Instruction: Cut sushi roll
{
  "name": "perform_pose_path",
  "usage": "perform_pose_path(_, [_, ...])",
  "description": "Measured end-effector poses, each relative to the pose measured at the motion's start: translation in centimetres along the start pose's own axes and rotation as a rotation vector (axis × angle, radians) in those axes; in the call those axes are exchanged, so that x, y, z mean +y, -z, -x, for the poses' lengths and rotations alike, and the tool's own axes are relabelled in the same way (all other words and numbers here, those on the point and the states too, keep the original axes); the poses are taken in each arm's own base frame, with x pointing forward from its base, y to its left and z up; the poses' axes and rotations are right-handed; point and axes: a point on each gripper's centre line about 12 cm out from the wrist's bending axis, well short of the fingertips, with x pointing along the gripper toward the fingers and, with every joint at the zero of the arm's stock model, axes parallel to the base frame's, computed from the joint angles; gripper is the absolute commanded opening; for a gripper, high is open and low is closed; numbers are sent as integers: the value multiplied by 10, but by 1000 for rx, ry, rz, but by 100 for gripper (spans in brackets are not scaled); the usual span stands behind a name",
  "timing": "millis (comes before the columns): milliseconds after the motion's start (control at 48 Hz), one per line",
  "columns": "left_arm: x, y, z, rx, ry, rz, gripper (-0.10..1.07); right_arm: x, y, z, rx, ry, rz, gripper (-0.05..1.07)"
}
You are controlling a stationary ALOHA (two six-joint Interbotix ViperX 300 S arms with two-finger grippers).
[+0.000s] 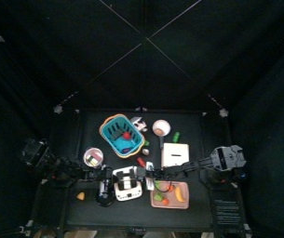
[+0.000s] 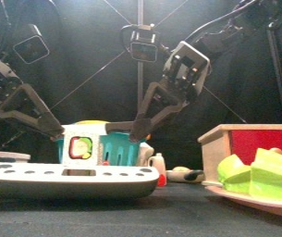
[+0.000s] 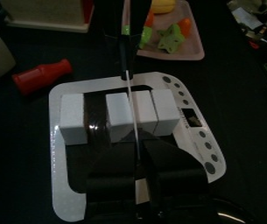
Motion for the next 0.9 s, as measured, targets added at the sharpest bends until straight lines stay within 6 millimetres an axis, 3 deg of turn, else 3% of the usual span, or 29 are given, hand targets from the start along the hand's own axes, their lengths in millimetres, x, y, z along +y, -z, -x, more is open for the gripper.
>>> perform_pose_path(500, [-1, 5, -4, 20, -1, -11, 38, 0, 5, -6, 19, 1, -12, 42])
perform_pose_path(896, [1, 20, -12, 73, -22, -20, 38, -1, 16, -19, 63, 7, -35, 42])
